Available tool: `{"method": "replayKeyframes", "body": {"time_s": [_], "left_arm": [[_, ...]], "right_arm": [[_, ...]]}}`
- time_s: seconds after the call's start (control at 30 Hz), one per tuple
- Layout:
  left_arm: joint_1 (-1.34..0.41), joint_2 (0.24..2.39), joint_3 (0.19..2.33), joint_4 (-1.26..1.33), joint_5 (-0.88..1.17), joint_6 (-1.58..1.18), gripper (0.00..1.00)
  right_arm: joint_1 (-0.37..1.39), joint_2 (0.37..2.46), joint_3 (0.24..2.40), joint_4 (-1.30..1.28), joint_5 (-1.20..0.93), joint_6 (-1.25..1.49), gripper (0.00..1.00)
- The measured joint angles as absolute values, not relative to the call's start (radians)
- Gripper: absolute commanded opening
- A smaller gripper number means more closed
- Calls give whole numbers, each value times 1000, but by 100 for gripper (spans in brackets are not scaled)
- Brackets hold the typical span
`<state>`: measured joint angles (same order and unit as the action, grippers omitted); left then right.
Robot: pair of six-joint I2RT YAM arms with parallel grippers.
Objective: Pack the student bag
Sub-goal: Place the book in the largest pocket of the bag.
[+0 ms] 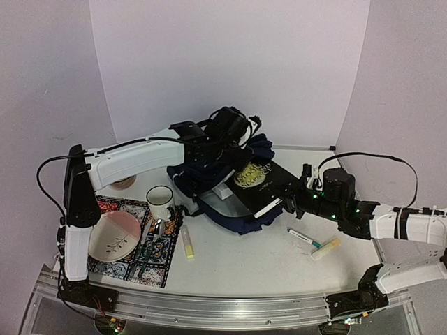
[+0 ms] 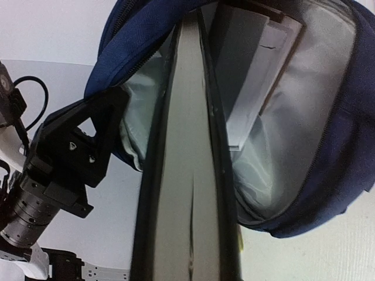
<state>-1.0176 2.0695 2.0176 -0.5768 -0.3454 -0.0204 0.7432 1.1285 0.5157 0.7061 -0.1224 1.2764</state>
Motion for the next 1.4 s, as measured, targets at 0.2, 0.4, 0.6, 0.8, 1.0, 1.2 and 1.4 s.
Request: {"method": "replayKeyframes", "body": {"time_s": [0.2, 0.4, 0.6, 0.8, 1.0, 1.2, 1.4], "left_arm": [[-1017, 2038, 2014, -580, -304, -32, 0], [-1013, 2020, 2013, -586, -214, -55, 0], [-1013, 1979, 1985, -601, -111, -72, 0], [-1013, 1930, 1968, -603, -21, -81, 0], [-1013, 1903, 1949, -602, 27, -89, 0], [-1013, 1873, 1906, -601, 17, -100, 0], [-1015, 1858, 1886, -592, -30, -120, 0]], "right_arm": [[765, 1159, 559, 739, -121, 1275, 0], [769, 1247, 609, 741, -93, 1276, 0], [769, 1377, 667, 740, -54, 1280, 0], [770, 1485, 777, 729, -13, 1280, 3], [770, 1603, 900, 695, 31, 1280, 26], [772, 1627, 952, 651, 41, 1268, 49], [772, 1612, 958, 576, 25, 1225, 68]]}}
